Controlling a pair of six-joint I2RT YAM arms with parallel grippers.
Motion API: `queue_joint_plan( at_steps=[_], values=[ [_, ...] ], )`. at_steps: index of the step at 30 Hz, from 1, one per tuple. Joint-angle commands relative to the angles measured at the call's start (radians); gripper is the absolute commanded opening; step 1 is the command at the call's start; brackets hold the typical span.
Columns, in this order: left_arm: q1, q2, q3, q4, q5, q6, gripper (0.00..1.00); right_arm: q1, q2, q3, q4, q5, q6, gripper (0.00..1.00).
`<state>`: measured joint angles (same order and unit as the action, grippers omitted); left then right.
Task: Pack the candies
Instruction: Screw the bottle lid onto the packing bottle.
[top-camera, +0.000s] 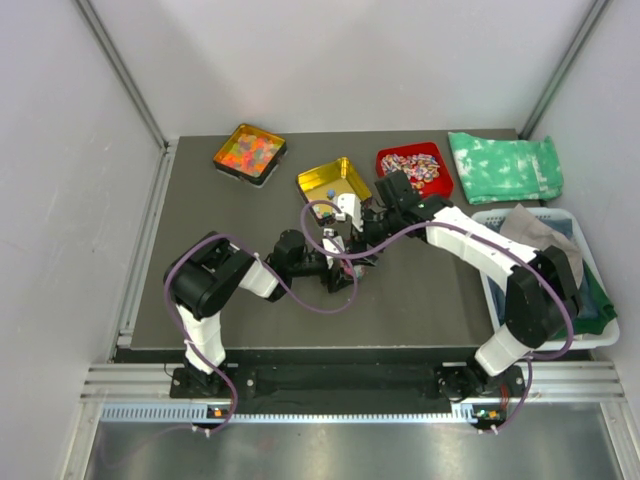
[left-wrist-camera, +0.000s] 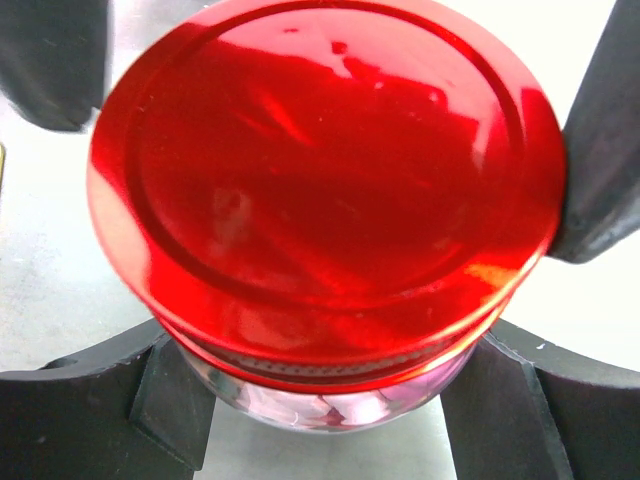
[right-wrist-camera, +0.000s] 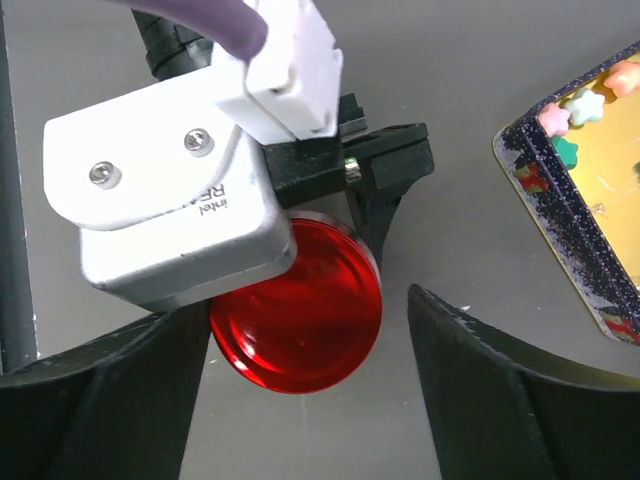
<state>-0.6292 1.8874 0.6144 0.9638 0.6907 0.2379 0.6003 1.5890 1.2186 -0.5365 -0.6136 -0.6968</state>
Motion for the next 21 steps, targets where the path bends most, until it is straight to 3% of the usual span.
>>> queue_joint_plan(
  at_steps=[1,8,14,21],
  values=[
    [-0.004,0.027,-0.004,-0.12,-0.033,0.035,0.61,0.026,-0.001,-0.001,0.055,0.005,0.013,0.75],
    [-0.004,0.024,-0.004,-0.119,-0.031,0.035,0.61,0.033,0.008,-0.004,0.059,0.031,0.037,0.68],
    [-0.003,0.024,-0.005,-0.119,-0.034,0.035,0.61,0.056,-0.017,-0.05,0.092,0.115,0.111,0.56],
    [-0.003,0.024,-0.007,-0.117,-0.037,0.035,0.61,0.079,-0.055,-0.108,0.193,0.268,0.335,0.49]
  ],
)
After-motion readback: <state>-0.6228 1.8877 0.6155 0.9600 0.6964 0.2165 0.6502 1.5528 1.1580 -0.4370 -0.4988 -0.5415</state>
